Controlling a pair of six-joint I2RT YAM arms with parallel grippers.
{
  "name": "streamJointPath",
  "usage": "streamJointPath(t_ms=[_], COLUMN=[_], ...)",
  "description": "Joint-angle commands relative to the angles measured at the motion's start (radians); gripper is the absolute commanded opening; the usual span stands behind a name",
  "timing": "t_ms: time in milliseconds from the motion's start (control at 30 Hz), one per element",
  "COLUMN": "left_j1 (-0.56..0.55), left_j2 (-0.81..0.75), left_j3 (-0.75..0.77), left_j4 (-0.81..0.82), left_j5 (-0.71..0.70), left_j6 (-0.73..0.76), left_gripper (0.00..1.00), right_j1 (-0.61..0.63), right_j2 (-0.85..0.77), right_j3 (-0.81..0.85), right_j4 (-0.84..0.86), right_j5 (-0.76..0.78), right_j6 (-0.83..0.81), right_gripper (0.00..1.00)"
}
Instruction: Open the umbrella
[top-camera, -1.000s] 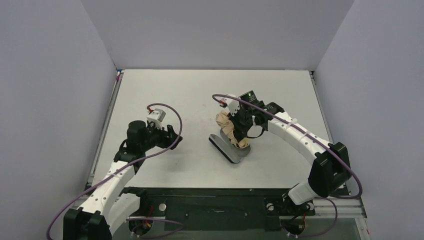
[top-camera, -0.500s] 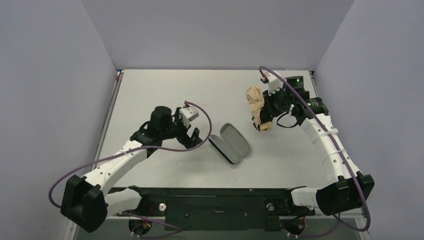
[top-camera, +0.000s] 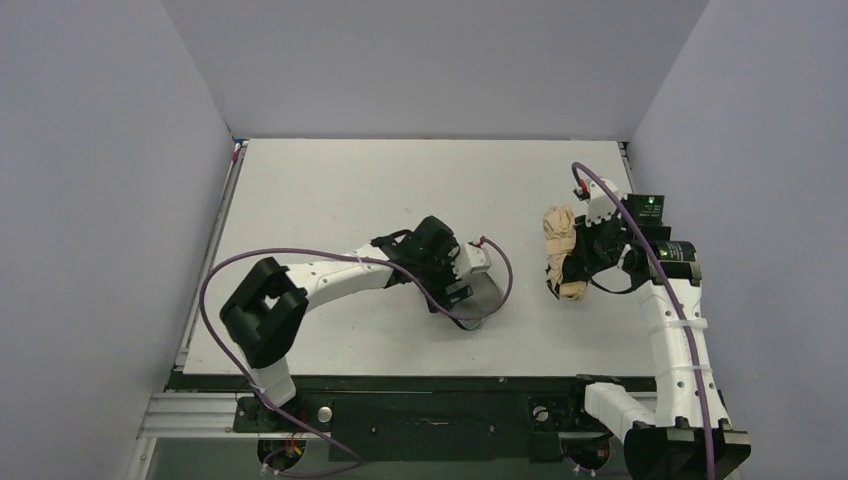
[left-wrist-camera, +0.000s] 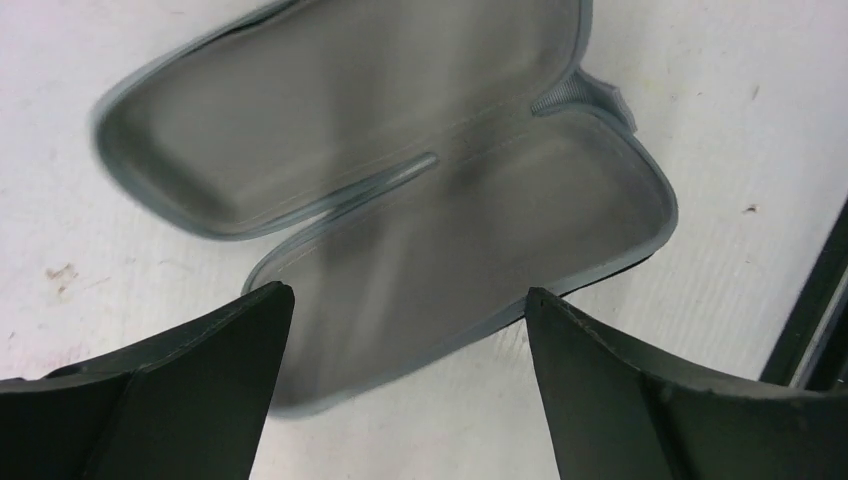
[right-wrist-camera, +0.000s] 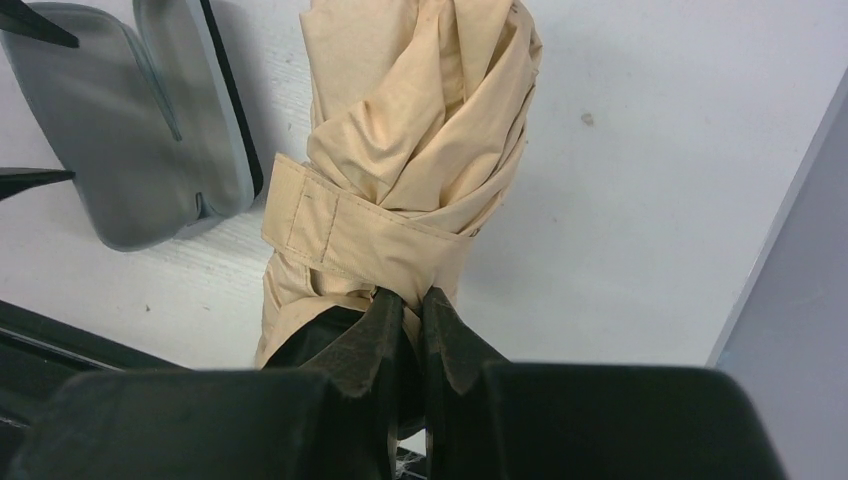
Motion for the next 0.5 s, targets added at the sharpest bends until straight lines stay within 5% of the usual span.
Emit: streamJointPath(t_ms=[0, 200, 467], left_j1=[-0.069, -0.039, 0.206], left_j2=[0.139, 0.274, 0.207], left_j3=[0.128, 0.159, 0.059], left_j4=[-0.091, -0.276, -0.358], left_j5=[-0.101, -0.337, -0.347], left_j6=[0.098, 0.224, 0.343], left_gripper=[0.83, 0.72, 0.62], right_j1=[-0.030, -0.036, -0.039], right_j2=[-0.055, -0.052, 0.021], right_j3=[-0.014, -0.015, 0.026], right_j4=[0.022, 0.010, 0.016], right_j5=[-0.015, -0.016, -0.045], right_j6=[-0.008, -0.010, -0.006], right_gripper=[0.00, 0.00, 0.00])
